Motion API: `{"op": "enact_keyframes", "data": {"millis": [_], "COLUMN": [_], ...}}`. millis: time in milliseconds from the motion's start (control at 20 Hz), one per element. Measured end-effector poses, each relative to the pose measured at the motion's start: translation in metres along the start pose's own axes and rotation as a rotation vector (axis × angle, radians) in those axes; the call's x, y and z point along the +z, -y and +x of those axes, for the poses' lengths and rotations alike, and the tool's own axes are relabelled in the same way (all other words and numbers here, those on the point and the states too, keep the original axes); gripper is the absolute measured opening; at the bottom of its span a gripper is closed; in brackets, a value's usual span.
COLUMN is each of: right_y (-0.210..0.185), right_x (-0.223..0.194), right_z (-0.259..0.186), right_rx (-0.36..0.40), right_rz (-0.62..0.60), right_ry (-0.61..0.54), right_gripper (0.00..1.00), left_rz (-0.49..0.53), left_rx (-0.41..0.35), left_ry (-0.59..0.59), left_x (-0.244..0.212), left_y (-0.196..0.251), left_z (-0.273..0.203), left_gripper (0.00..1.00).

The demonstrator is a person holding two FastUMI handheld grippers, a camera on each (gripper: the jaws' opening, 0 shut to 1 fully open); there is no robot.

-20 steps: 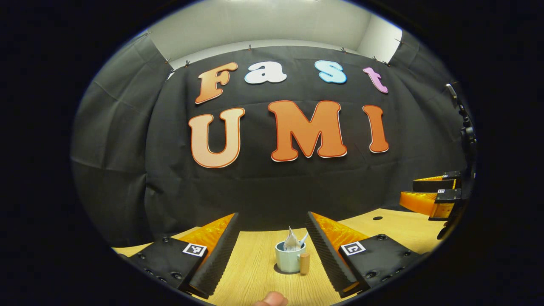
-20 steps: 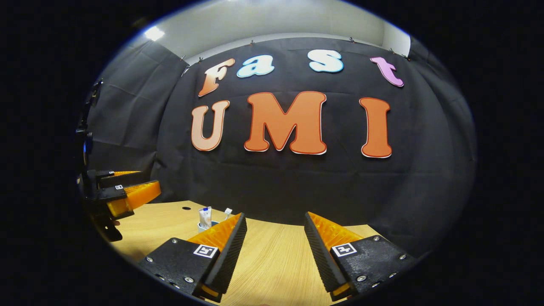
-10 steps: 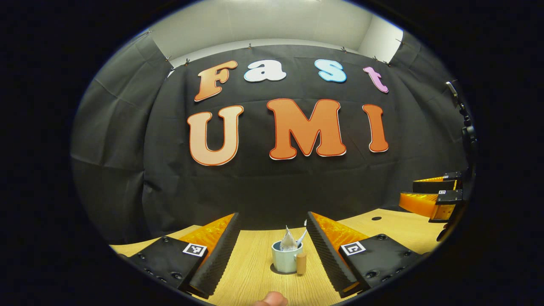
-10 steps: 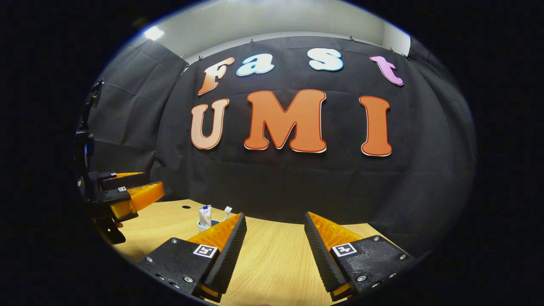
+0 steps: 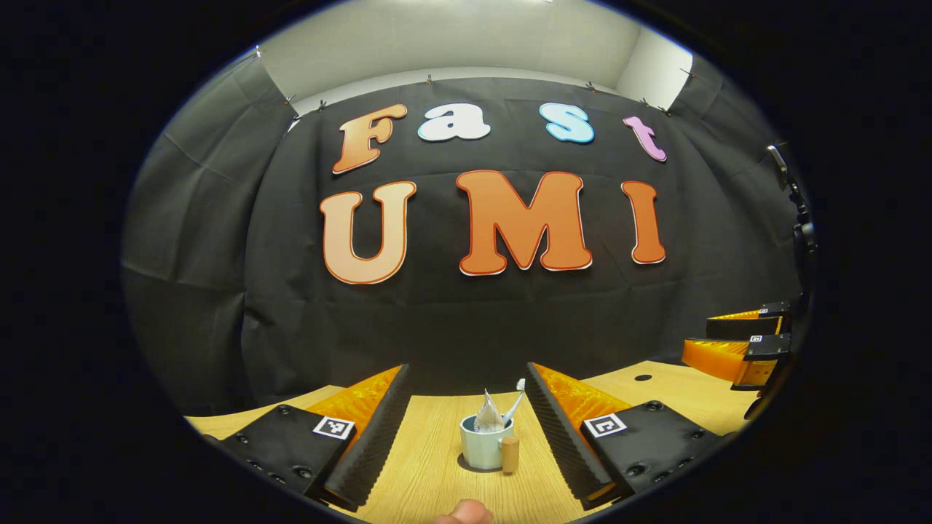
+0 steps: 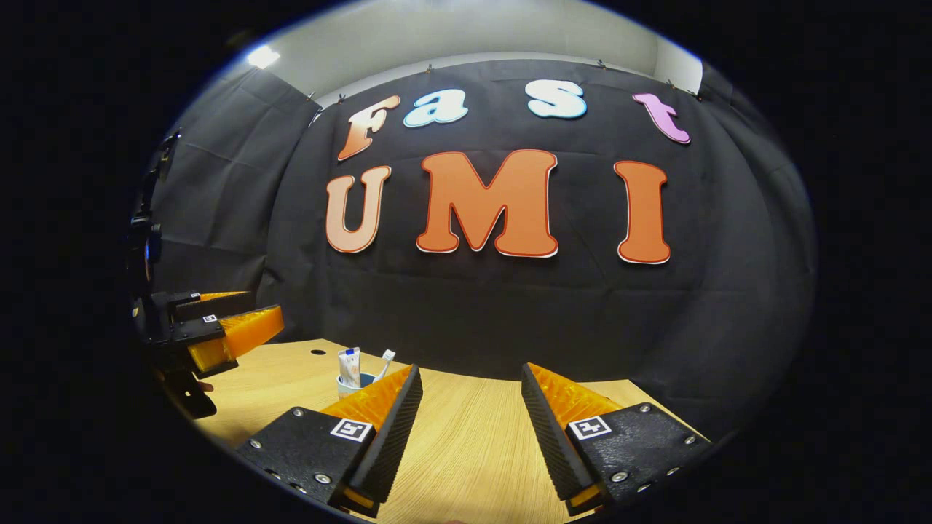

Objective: Put the toothbrush and toothpaste on the desktop into the cup, then pick up the cup and place it on the coaster on the desktop.

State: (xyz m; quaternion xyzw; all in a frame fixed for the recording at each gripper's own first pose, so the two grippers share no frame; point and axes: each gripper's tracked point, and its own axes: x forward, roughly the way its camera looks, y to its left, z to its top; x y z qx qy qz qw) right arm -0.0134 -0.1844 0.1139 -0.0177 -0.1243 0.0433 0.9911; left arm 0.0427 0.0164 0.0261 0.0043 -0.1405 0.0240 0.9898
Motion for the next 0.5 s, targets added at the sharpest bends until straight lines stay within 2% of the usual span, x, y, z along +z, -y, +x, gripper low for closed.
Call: {"op": "enact_keyframes", "data": {"millis": [500], "right_y": [0.0012], "right_x": [-0.0004], "right_z": [0.0015], "right_rx": [-0.012], "right_rz": [-0.015], "right_ry": [-0.008], "right_gripper": [0.83], "left_rz": [-0.019], "left_rx": [0.004], "left_ry": [-0.010], "left_x": [0.0004], "left_y": [0.0018], "left_z": [0.0015], "left_gripper": [1.00]}}
